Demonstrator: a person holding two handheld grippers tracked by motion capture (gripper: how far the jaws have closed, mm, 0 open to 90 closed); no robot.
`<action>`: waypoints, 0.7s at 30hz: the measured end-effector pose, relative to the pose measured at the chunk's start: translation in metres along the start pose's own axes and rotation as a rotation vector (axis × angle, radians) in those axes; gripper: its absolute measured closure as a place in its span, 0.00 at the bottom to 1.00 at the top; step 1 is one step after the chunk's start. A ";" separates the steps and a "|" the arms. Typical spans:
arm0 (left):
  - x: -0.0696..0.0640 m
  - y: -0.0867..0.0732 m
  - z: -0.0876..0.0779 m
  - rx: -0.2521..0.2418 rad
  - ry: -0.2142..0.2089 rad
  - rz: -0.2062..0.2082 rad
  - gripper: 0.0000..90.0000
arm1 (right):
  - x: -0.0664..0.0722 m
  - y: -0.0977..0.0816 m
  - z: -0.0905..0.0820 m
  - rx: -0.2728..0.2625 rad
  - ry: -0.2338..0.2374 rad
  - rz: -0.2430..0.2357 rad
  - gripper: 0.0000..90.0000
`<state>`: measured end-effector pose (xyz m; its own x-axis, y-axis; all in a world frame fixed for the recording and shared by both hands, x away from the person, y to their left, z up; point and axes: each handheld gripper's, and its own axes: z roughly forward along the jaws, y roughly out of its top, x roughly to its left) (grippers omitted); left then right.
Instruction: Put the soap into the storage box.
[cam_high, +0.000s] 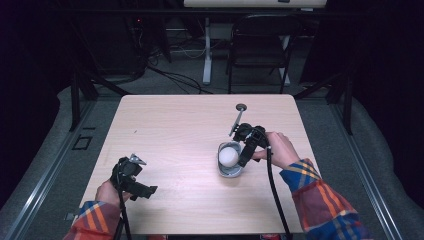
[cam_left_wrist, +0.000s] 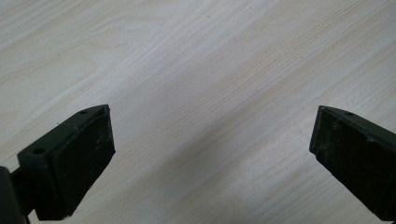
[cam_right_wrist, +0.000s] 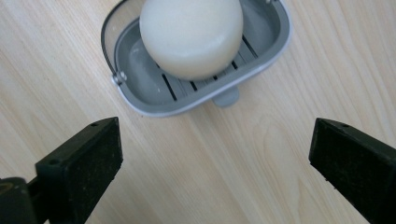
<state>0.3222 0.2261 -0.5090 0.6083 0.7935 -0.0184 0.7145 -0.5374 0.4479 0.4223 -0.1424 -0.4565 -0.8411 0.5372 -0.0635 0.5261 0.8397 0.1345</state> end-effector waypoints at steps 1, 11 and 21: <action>0.000 0.000 0.000 0.001 -0.001 0.001 0.00 | 0.000 -0.003 -0.002 -0.003 -0.005 0.002 0.01; 0.000 0.000 0.000 0.003 0.001 0.002 0.00 | -0.003 -0.044 -0.009 -0.022 -0.024 0.044 0.00; -0.001 0.000 0.000 0.004 0.001 0.001 0.00 | -0.011 -0.089 -0.003 0.005 -0.036 0.111 0.00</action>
<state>0.3220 0.2253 -0.5090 0.6090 0.7930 -0.0171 0.7150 -0.5395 0.4446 0.3838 -0.2233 -0.4645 -0.7726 0.6293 -0.0835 0.6166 0.7752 0.1373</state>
